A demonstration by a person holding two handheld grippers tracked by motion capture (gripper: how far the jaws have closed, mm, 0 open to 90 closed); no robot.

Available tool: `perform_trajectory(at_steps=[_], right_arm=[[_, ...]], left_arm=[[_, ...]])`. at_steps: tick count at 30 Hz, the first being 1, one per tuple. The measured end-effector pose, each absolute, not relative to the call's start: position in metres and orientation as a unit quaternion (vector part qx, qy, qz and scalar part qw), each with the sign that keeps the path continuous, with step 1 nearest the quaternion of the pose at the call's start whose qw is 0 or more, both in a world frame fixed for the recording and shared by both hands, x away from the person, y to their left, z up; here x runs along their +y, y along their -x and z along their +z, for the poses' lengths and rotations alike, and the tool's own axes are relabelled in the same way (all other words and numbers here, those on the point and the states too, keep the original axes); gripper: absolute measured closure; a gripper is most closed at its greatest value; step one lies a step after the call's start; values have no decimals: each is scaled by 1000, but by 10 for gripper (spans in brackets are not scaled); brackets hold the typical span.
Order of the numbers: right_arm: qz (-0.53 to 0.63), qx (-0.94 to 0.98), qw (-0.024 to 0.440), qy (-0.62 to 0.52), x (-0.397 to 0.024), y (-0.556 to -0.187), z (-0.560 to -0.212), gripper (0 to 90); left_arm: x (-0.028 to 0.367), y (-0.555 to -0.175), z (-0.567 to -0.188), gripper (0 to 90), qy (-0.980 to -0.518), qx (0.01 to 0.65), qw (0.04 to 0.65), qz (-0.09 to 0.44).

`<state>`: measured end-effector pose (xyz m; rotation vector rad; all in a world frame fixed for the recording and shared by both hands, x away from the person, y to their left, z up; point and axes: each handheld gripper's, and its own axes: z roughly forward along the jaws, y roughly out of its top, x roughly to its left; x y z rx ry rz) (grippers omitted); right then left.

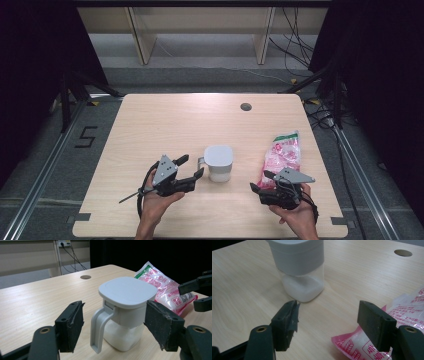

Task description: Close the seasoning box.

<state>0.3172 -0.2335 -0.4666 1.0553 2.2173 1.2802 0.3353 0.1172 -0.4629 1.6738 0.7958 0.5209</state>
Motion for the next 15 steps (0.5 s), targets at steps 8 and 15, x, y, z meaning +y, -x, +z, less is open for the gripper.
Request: perform_trajectory(at_steps=[8, 15], right_arm=[[450, 789, 181, -377, -233, -316, -467, 337], [451, 788, 181, -378, -233, -315, -467, 337]], left_arm=[[116, -331, -472, 299, -718, 340, 565, 221], [115, -326, -480, 294, -715, 341, 569, 218]])
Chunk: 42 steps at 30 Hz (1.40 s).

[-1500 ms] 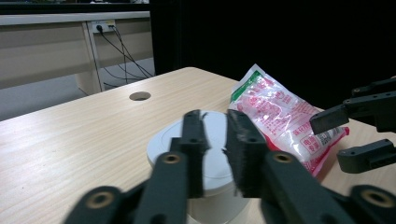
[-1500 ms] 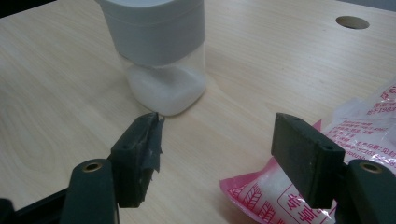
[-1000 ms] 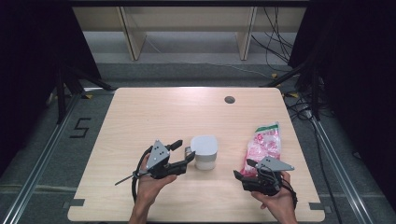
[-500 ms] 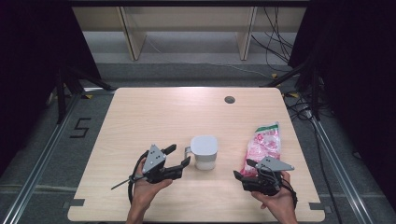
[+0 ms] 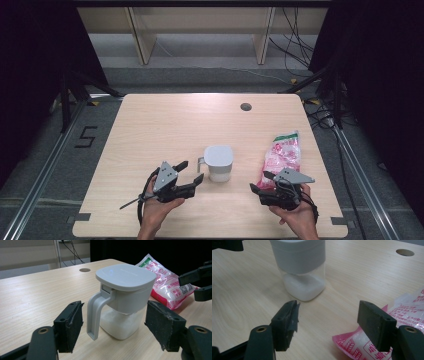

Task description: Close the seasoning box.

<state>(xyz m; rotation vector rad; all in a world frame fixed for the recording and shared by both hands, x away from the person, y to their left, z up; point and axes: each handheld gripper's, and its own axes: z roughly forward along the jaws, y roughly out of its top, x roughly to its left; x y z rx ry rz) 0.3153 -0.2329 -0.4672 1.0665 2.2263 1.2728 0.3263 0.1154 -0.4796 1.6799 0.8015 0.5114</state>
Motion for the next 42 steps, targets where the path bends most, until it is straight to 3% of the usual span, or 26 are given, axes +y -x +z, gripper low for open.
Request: perform_trajectory(at_steps=[17, 42], right_arm=[[453, 793, 186, -363, -231, -315, -467, 336], [445, 806, 163, -356, -234, -301, -476, 314]], left_arm=[[110, -304, -506, 283, -732, 347, 551, 202], [101, -289, -510, 265, -745, 338, 538, 203]])
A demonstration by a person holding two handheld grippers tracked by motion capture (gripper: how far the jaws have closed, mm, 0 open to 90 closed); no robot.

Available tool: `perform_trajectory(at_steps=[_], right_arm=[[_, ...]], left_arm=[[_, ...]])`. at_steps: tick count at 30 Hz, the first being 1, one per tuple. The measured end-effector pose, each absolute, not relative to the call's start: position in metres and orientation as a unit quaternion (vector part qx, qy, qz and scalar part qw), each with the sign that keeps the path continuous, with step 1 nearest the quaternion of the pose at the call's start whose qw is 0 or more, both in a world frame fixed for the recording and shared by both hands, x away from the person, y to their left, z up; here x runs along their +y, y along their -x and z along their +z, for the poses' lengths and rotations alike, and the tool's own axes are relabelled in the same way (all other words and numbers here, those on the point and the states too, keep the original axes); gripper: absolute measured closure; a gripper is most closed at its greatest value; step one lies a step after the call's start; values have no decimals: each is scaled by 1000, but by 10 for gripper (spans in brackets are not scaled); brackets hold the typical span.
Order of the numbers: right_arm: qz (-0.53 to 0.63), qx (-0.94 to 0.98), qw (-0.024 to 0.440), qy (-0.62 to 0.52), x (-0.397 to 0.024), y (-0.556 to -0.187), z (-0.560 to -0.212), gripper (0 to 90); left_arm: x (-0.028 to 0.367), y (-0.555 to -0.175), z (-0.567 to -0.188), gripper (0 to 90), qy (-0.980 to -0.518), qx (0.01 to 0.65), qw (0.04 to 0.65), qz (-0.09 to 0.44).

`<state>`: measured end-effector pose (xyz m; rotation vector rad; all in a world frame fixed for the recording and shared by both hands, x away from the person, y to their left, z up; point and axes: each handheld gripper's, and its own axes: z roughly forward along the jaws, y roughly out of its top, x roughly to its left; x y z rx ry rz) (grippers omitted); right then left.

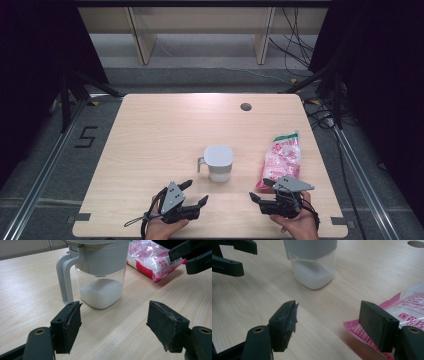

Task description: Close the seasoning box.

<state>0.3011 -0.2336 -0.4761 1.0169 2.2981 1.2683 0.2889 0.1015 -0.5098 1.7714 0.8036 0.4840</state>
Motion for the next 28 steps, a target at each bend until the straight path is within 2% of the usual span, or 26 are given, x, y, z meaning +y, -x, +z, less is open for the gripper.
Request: perform_trajectory(at_steps=[7, 10, 11, 17, 28], right_arm=[[441, 809, 152, -357, -234, -297, -478, 310], [432, 816, 161, -349, -236, -297, -479, 310], [436, 805, 148, -373, -232, -294, -479, 310], [437, 811, 167, -352, -235, -297, -479, 310], [436, 807, 151, -369, -234, -295, -479, 310]], left_arm=[[103, -289, -509, 265, -748, 338, 534, 204], [102, -289, -509, 265, -746, 337, 538, 202], [103, -288, -508, 265, -747, 338, 535, 203], [103, -289, -509, 265, -747, 337, 538, 198], [104, -289, -508, 260, -745, 337, 540, 199]])
